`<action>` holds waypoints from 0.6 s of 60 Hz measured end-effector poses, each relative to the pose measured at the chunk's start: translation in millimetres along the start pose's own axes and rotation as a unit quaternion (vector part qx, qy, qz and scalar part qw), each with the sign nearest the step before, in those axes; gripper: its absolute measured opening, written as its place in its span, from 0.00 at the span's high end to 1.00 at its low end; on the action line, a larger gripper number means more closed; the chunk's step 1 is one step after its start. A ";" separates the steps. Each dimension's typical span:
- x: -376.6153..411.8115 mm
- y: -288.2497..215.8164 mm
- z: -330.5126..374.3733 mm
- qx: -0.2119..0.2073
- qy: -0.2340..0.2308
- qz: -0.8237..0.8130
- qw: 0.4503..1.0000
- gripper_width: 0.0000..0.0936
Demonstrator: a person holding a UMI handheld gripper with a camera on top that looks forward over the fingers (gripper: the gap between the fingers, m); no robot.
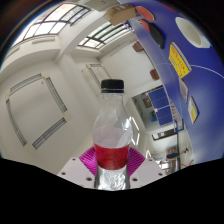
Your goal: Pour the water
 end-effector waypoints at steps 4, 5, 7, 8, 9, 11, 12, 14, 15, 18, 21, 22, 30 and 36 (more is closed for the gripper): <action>-22.1 -42.4 7.9 -0.027 -0.002 -0.044 0.999 0.63; -23.3 -49.6 19.2 -0.035 -0.003 -0.057 0.998 0.64; -39.1 -71.2 17.1 -0.056 -0.001 -0.079 0.995 0.64; -45.3 -80.3 20.1 -0.066 0.000 -0.092 0.994 0.63; -51.3 -88.5 22.4 -0.075 0.000 -0.104 0.992 0.63; -64.3 -102.6 27.9 -0.091 0.003 -0.125 0.988 0.64; -65.5 -103.5 47.6 -0.098 0.006 -0.136 0.986 0.64; -82.2 -118.1 38.3 -0.107 0.013 -0.148 0.983 0.63; -85.8 -120.4 39.3 -0.109 0.013 -0.153 0.982 0.63; -92.4 -123.9 40.3 -0.107 0.012 -0.160 0.981 0.64; -98.7 -126.5 43.2 -0.107 0.018 -0.163 0.981 0.64; -100.0 -127.7 43.2 -0.106 0.016 -0.166 0.980 0.64; -99.5 -131.8 42.6 -0.102 0.025 -0.167 0.980 0.64; -70.2 -126.6 34.0 -0.072 0.043 -0.103 0.991 0.64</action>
Point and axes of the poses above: the point between the fingertips, and its own axes, seen from behind it with the camera up: x to the left, y down, z backward, against the way the camera looks, the point moved 7 cm from there along z, backward, against the way the camera looks, and after that the axes turned 7 degrees about x, right-handed, at the moved point
